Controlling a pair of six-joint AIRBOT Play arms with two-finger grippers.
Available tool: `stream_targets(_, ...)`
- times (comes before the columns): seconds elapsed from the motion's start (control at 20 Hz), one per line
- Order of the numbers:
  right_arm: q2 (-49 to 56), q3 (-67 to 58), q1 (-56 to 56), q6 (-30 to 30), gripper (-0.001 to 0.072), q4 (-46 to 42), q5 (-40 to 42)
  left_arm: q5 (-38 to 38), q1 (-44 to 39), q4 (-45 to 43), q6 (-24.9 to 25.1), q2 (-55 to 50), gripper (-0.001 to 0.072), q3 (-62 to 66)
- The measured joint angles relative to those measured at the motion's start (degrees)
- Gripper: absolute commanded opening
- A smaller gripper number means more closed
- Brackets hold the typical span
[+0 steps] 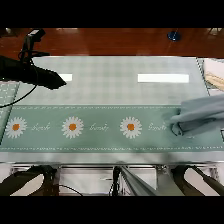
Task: Fold the shirts.
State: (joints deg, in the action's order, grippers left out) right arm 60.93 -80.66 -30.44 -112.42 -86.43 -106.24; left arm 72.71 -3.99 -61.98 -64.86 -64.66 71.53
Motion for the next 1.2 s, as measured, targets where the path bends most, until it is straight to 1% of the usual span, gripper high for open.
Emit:
stream_targets(0.2, -3.2, 13.1, -4.7, 0.5, 0.003, -10.3, 0.2, 0.0, 0.0, 0.0, 0.2, 0.0, 0.0022, 0.0)
stream_targets(0.4, -5.7, 22.1, -14.6, 3.8, 0.003, -18.7, 0.2, 0.0, 0.0, 0.0, 0.2, 0.0, 0.0022, 0.0)
stream_targets(0.7, -6.8, 31.4, -32.9, 11.7, 0.003, -27.4, 0.7, 0.0, 0.0, 0.0, 0.0, 0.0, 0.0022, 0.0)
stream_targets(0.8, -6.8, 34.0, -38.5, 13.6, 0.003, -29.7, 2.2, 0.0, 0.0, 0.0, -0.6, 0.0, 0.0022, 0.0)
stream_targets(0.95, -6.9, 36.8, -45.6, 15.0, 0.0035, -31.9, 6.5, 0.0, 0.0, 0.0, -1.4, 0.0, 0.0022, 0.0)
stream_targets(1.0, -6.9, 37.6, -47.6, 15.1, 0.0126, -32.4, 8.2, 0.0, 0.0, 0.0, -1.5, 0.0, 0.0022, 0.0)
stream_targets(1.05, -6.9, 38.2, -49.2, 15.3, 0.0344, -32.7, 9.8, 0.0, 0.0, 0.0, -1.5, 0.0, 0.0023, 0.0)
stream_targets(1.1, -6.9, 38.8, -50.8, 15.4, 0.0494, -33.1, 11.8, 0.0, 0.0, 0.0, -1.6, 0.0, 0.0022, 0.0)
stream_targets(1.2, -6.9, 39.4, -53.2, 16.2, 0.0506, -33.7, 15.9, 0.0, 0.0, 0.0, -1.7, 0.0, 0.0022, 0.0)
